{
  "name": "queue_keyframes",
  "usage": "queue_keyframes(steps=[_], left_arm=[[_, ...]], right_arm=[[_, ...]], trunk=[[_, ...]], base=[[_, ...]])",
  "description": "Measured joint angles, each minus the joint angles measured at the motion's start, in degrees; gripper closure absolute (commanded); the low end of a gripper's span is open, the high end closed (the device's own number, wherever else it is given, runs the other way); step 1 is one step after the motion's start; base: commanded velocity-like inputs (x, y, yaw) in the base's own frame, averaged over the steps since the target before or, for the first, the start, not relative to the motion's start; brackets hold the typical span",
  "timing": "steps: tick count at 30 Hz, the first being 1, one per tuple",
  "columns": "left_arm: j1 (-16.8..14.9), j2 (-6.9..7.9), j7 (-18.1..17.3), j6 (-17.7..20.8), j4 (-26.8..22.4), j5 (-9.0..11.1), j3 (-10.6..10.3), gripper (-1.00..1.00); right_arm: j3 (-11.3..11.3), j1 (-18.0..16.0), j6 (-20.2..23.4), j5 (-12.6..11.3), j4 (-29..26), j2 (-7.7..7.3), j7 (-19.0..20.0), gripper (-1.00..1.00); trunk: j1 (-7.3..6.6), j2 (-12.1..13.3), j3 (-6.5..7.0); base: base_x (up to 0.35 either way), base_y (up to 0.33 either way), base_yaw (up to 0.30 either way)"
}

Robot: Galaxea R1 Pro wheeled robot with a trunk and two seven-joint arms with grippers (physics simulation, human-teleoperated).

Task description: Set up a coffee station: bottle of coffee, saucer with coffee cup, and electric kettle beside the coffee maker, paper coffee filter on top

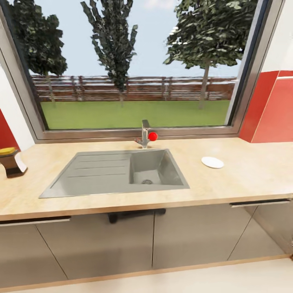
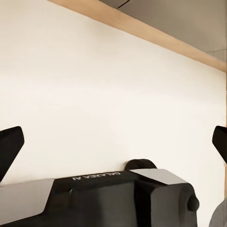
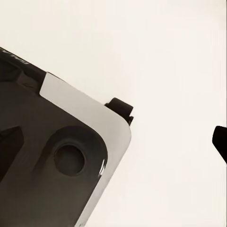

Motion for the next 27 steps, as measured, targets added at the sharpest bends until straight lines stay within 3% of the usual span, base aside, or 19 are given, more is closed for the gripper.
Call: queue_keyframes(steps=[6,27], left_arm=[[0.00,-0.44,3.42,0.00,-0.05,-0.01,-0.03,-1.00],[-0.01,-0.77,3.88,0.01,-0.06,-0.07,-0.11,-1.00]], right_arm=[[0.04,0.02,-0.09,-0.30,0.01,-0.01,0.01,-1.00],[0.04,0.00,-0.03,-0.36,0.00,0.07,-0.02,-1.00]], trunk=[[0.01,0.00,0.00],[0.01,0.00,0.00]], base=[[0.018,-0.327,-0.005],[0.001,-0.337,0.000]])
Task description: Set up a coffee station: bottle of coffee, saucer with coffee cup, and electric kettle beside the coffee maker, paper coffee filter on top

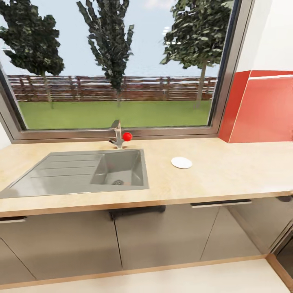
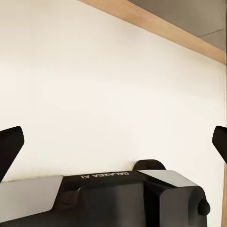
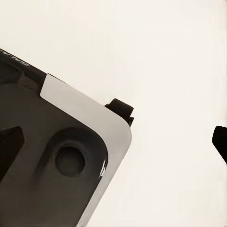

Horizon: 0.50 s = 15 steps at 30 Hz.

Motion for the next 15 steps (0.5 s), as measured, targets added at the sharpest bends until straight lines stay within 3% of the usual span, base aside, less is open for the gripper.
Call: queue_keyframes(steps=[15], left_arm=[[-0.01,-0.28,0.00,0.00,-0.02,0.00,-0.02,-1.00]], right_arm=[[0.00,0.00,0.00,0.00,0.01,0.00,-0.02,-1.00]], trunk=[[0.01,0.00,0.00]], base=[[-0.023,-0.338,0.000]])
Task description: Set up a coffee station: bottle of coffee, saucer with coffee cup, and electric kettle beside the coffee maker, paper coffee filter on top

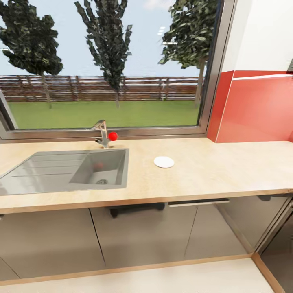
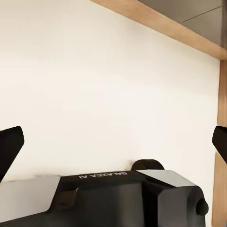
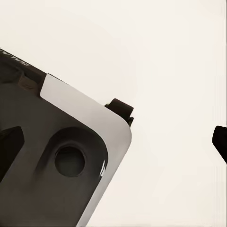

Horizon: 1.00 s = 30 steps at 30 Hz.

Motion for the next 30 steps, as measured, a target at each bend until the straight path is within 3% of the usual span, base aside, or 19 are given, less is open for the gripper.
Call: queue_keyframes(steps=[10,18,20,25,27,30], left_arm=[[0.00,-0.43,0.00,0.00,-0.07,0.01,0.04,-1.00],[0.01,-0.43,-0.27,0.03,-0.12,-0.01,1.47,-1.00],[0.02,-0.43,-0.56,0.06,-0.74,-0.10,1.36,-1.00],[0.01,-0.49,-0.96,0.07,-2.96,-0.27,1.25,-1.00],[0.00,-0.59,-1.24,0.09,-5.34,-0.45,1.14,-1.00],[0.00,-0.68,-1.53,0.23,-8.62,-0.61,0.53,-1.00]], right_arm=[[0.00,-0.01,0.03,0.00,-0.01,0.00,0.09,-1.00],[-0.14,-1.85,0.01,-0.37,-0.16,-0.78,0.20,-1.00],[-0.43,-3.66,0.22,-2.58,-4.10,-0.96,0.43,-1.00],[-0.51,-4.22,0.44,-7.17,-10.55,-1.23,2.09,-1.00],[-0.56,-4.33,0.45,-9.85,-13.59,-1.51,5.57,-1.00],[-0.57,-4.37,0.50,-12.00,-16.76,-2.80,10.56,-1.00]], trunk=[[0.01,0.00,0.00],[-0.01,0.00,0.00],[-0.01,0.00,0.01],[-0.01,0.00,0.00],[-0.01,0.00,0.01],[-0.01,0.00,0.00]], base=[[-0.145,-0.316,0.000],[-0.029,-0.051,0.000],[-0.001,-0.001,0.000],[0.000,0.000,0.000],[0.000,0.000,0.000],[0.000,0.000,0.000]])
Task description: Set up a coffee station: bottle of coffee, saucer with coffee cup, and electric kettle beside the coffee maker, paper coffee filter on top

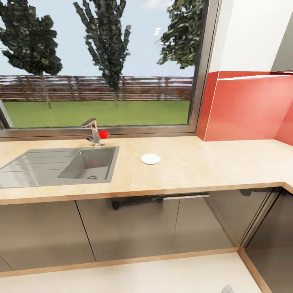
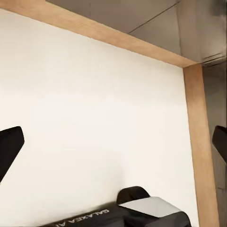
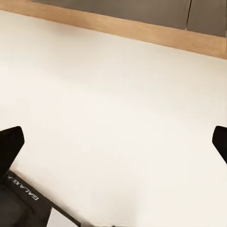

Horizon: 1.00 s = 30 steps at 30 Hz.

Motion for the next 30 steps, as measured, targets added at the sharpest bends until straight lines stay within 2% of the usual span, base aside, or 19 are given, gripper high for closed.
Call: queue_keyframes(steps=[2,3,6,7,9,11,14,15,16,17,18,20,22,23,24,25,26,29,30], left_arm=[[0.00,-0.05,-0.57,0.93,-2.45,-0.01,-0.96,-1.00],[-0.02,-0.07,-1.65,2.93,-5.25,-0.06,-2.16,-1.00],[-0.02,-0.04,-4.61,6.98,-11.10,-0.24,-3.83,-1.00],[-0.04,0.01,-6.68,9.49,-15.64,-0.27,-4.37,-1.00],[0.00,0.08,-8.20,11.73,-20.68,-0.35,-4.78,-1.00],[0.02,0.10,-9.14,13.93,-25.06,-0.38,-5.11,-1.00],[0.02,0.00,-10.42,21.21,-34.90,-0.34,-6.51,-1.00],[0.00,-0.04,-10.77,26.28,-41.96,-0.28,-6.96,-1.00],[0.01,-0.04,-10.83,28.12,-45.89,-0.28,-7.07,-1.00],[0.03,-0.06,-10.86,29.86,-48.45,-0.28,-7.17,-1.00],[0.01,-0.15,-10.87,33.53,-52.74,-0.17,-7.36,-1.00],[0.01,-0.81,-10.88,37.02,-56.37,-0.17,-7.45,-1.00],[0.02,-3.37,-10.86,41.20,-62.63,0.01,-7.36,-1.00],[0.03,-4.72,-10.79,44.63,-68.47,0.20,-7.32,-1.00],[0.03,-5.48,-10.76,47.29,-72.02,0.16,-7.26,-1.00],[-0.02,-6.95,-10.69,50.89,-74.78,0.29,-6.47,-1.00],[-0.74,-9.72,-10.56,54.76,-76.34,0.51,-4.41,-1.00],[-2.60,-13.02,-10.43,58.99,-77.19,0.51,-1.85,-1.00],[-5.51,-15.00,-10.30,61.35,-77.48,0.75,0.04,-1.00]], right_arm=[[-0.01,-0.02,0.21,-1.32,-2.28,-1.22,3.37,-1.00],[-0.03,-0.03,1.05,-2.84,-4.70,-2.40,6.36,-1.00],[0.01,-0.04,4.22,-5.87,-9.22,-3.86,10.15,-1.00],[-0.03,-0.04,7.08,-7.99,-12.93,-4.85,12.15,-1.00],[-0.07,-0.01,9.99,-10.04,-17.26,-6.10,14.02,-1.00],[-0.08,0.03,12.32,-11.58,-21.57,-7.27,15.62,-1.00],[-0.48,0.08,18.13,-13.42,-30.52,-9.03,18.22,-1.00],[-2.89,0.08,22.40,-13.95,-35.39,-9.61,19.66,-1.00],[-4.23,0.10,24.03,-14.00,-37.45,-9.77,20.45,-1.00],[-5.76,0.10,25.70,-14.05,-39.38,-9.86,21.36,-1.00],[-9.28,0.08,30.05,-14.18,-43.25,-10.00,23.20,-1.00],[-13.86,0.10,36.73,-14.21,-47.97,-10.10,24.88,-1.00],[-21.81,0.07,48.06,-14.52,-56.87,-10.27,26.57,-1.00],[-26.66,-0.23,54.69,-14.68,-62.32,-10.34,27.20,-1.00],[-28.89,-1.06,58.53,-14.70,-65.13,-10.38,27.37,-1.00],[-30.64,-3.80,64.01,-14.92,-67.23,-10.39,27.43,-1.00],[-31.54,-7.66,67.85,-15.15,-68.35,-10.34,27.42,-1.00],[-31.91,-11.71,69.80,-15.05,-68.77,-10.19,27.28,-1.00],[-31.95,-15.57,70.78,-15.13,-67.93,-9.98,27.15,-1.00]], trunk=[[0.00,0.00,0.00],[0.00,0.00,0.01],[0.00,0.00,0.00],[0.00,0.00,0.01],[0.00,0.00,0.00],[0.00,0.00,0.00],[0.00,0.00,0.01],[0.00,0.00,0.02],[0.00,0.00,0.01],[0.00,0.00,0.00],[-0.01,0.00,0.01],[0.00,0.00,0.00],[-0.01,-0.01,0.01],[-0.01,-0.01,0.02],[-0.01,0.00,0.01],[0.00,0.00,0.01],[0.00,0.00,0.02],[0.00,0.00,0.00],[0.00,0.01,0.02]], base=[[0.000,0.000,0.000],[0.000,0.000,0.000],[0.000,0.000,0.000],[0.000,0.000,0.000],[0.000,0.000,0.000],[0.000,0.000,0.000],[0.000,0.000,0.000],[0.000,0.000,0.000],[0.000,0.000,0.000],[0.000,0.000,0.000],[0.000,0.000,0.000],[0.000,0.000,0.000],[0.000,0.000,0.000],[0.000,0.000,0.000],[0.000,0.000,0.000],[0.000,0.000,0.000],[0.000,0.000,0.000],[0.000,0.000,0.000],[0.000,0.000,0.000]])
